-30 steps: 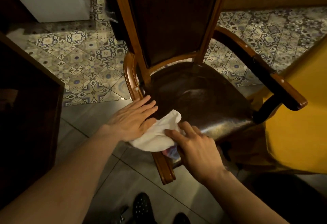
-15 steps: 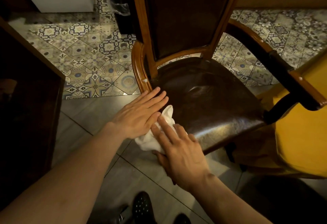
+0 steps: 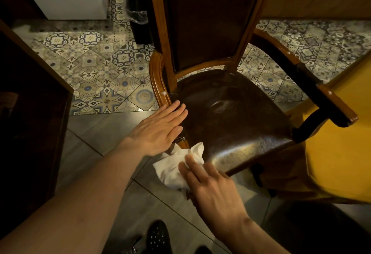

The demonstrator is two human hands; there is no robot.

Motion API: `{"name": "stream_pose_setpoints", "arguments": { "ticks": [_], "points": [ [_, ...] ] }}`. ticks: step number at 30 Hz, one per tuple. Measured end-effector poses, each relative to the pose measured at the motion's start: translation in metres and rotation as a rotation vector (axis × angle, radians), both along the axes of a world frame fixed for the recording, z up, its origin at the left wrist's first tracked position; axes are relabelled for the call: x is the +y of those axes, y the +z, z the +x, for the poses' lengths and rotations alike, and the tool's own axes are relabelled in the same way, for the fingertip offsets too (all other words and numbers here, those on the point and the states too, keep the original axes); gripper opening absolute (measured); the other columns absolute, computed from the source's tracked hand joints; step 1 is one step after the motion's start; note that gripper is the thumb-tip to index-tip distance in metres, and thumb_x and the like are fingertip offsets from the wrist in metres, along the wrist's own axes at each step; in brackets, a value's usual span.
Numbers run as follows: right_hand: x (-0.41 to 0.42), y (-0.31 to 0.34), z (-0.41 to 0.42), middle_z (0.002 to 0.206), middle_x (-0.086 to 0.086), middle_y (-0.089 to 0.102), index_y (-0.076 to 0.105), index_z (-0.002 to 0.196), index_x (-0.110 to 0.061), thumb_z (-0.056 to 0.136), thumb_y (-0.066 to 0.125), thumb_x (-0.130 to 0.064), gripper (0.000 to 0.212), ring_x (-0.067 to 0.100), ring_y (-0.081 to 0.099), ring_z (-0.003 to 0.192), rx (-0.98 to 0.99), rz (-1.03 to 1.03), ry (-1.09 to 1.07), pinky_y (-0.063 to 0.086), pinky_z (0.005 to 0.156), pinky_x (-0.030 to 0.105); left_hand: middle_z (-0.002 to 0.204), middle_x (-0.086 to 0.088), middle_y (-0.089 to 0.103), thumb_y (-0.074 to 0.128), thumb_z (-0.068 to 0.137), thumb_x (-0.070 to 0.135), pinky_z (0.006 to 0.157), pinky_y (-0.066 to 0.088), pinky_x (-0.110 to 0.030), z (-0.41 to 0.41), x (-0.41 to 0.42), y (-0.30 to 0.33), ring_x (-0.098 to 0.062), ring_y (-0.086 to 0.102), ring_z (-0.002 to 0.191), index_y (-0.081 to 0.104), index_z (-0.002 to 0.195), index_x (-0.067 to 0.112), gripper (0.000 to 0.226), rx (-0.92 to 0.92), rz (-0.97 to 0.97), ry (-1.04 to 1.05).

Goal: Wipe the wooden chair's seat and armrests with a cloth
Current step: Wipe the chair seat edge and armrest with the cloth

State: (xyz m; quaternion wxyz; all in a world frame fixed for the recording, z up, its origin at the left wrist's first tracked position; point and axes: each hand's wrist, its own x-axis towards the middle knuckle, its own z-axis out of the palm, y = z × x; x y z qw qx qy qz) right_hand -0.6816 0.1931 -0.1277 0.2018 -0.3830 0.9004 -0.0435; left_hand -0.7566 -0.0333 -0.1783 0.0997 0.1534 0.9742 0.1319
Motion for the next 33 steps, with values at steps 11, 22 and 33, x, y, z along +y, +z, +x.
{"name": "stream_pose_setpoints", "arguments": {
  "ticks": [11,22,33],
  "points": [
    [0.034,0.01,0.003,0.168,-0.005,0.014,0.018,0.158,-0.031,0.102,0.047,-0.039,0.064,0.027,0.036,0.139,-0.108,-0.009,0.098,0.049,0.1,0.045,0.166,0.009,-0.009,0.005,0.102,0.047,0.123,-0.009,-0.033,-0.001,0.002,-0.008,-0.003,-0.024,0.148,0.0,0.159,0.024,0.061,0.009,-0.039,0.037],
    [0.041,0.045,-0.064,0.111,-0.008,0.062,0.058,0.127,-0.028,0.098,0.05,-0.043,0.033,0.012,0.061,0.089,0.098,-0.399,-0.279,0.053,0.069,0.036,0.168,0.003,-0.007,0.006,0.096,0.056,0.124,-0.009,-0.038,-0.002,0.004,-0.015,-0.009,-0.026,0.149,0.003,0.16,0.024,0.072,0.019,-0.032,0.032],
    [-0.026,0.037,-0.162,0.122,-0.006,0.059,0.051,0.136,-0.03,0.1,0.051,-0.041,0.037,0.019,0.06,0.1,0.241,-0.504,-0.281,0.051,0.072,0.039,0.168,-0.002,0.012,0.015,0.101,0.051,0.125,-0.004,-0.041,0.006,0.016,-0.015,-0.014,-0.012,0.153,0.018,0.159,0.018,0.066,0.13,0.02,0.1]
  ]
}}
